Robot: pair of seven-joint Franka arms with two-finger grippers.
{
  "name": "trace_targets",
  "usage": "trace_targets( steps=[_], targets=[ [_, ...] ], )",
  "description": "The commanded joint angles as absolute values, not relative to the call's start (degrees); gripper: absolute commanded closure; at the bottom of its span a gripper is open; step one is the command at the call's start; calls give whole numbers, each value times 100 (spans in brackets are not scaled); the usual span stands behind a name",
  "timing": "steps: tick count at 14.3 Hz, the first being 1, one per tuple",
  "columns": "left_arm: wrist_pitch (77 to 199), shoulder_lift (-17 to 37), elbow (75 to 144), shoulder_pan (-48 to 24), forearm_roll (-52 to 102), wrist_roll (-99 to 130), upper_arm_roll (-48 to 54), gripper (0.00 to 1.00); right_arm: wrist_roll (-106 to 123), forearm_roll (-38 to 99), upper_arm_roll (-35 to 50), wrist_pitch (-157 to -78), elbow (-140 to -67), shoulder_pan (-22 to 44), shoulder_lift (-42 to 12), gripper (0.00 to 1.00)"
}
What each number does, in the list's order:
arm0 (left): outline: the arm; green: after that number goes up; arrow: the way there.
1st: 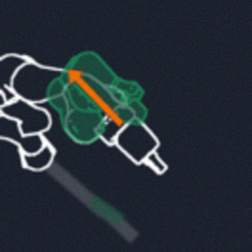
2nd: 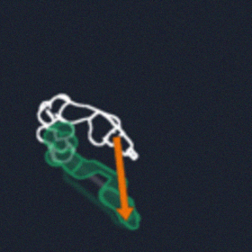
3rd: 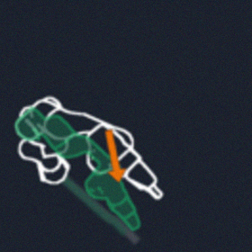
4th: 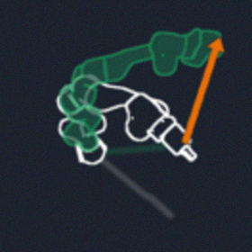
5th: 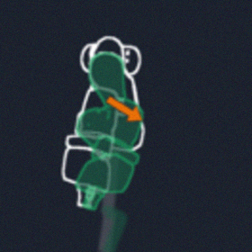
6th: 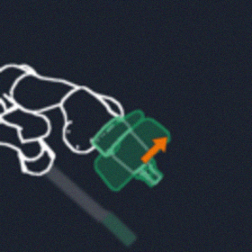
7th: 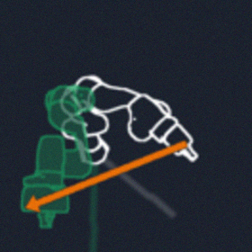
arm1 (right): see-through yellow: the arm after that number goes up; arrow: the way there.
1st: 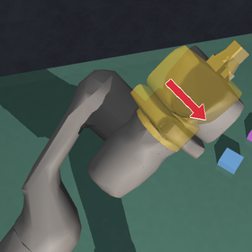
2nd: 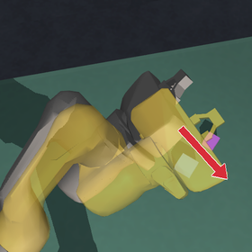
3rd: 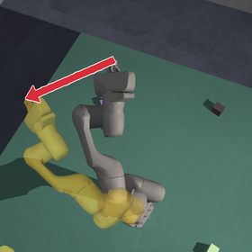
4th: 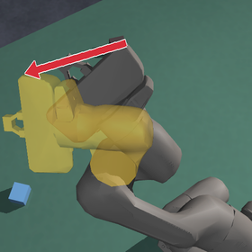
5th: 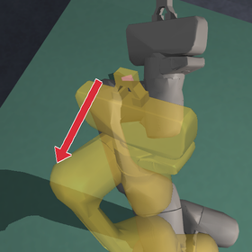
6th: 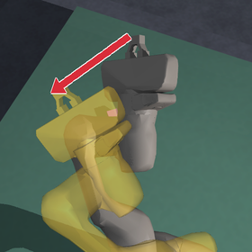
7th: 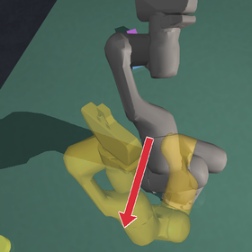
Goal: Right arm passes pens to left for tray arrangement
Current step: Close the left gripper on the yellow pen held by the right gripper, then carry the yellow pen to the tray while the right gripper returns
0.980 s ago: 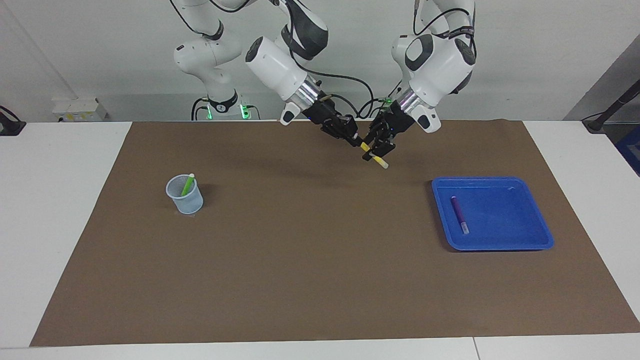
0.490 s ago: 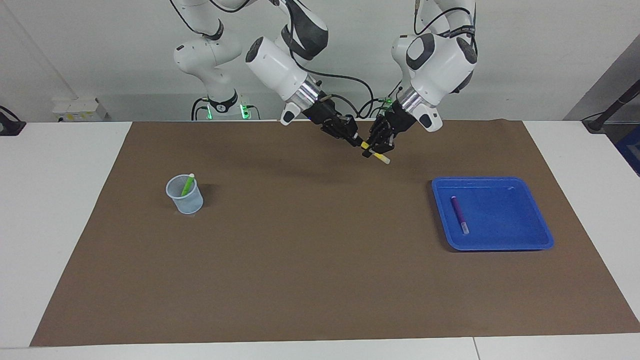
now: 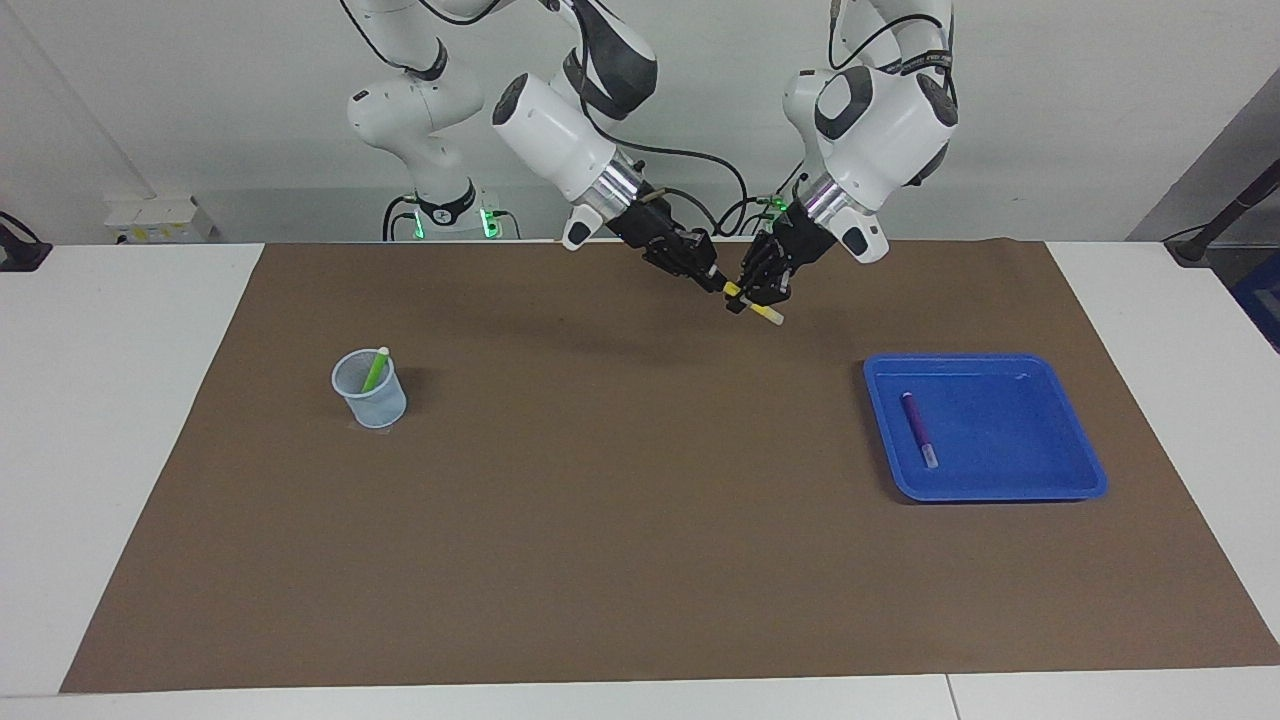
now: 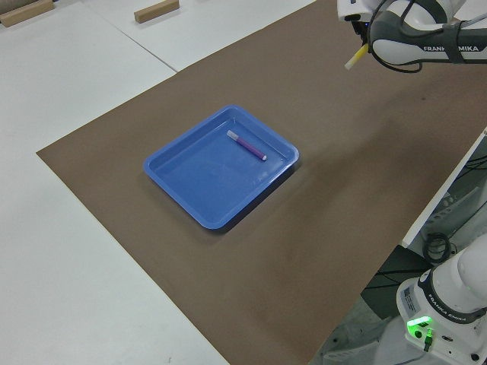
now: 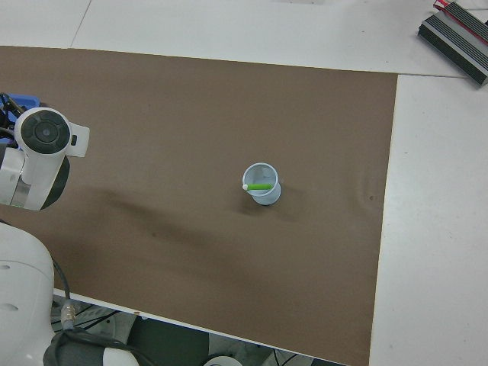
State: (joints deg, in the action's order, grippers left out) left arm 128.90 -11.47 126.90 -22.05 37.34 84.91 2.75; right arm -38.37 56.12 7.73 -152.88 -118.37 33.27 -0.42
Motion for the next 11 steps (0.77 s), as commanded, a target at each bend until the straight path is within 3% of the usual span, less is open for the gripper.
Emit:
trace_targets(
  steps=[1,2,6,11],
  targets=[
    [12762,-1362,12832,-2162,3788,8359,220,100,-3876,5757,773,-15170,-11804,3252,-18,25],
    [12762,-1362,12832,-2153,3788,8341,211,100,-3893,5757,773,-15170,-11804,3252,-9,0],
    [12691,-1362,12832,-2048,3788,8104,211,100,-3815,5652,730,-14803,-11804,3121,61,0],
    [11982,-1441,12823,-1514,3753,6351,193,100,-2026,3941,721,-12740,-11716,2094,228,0]
  ],
)
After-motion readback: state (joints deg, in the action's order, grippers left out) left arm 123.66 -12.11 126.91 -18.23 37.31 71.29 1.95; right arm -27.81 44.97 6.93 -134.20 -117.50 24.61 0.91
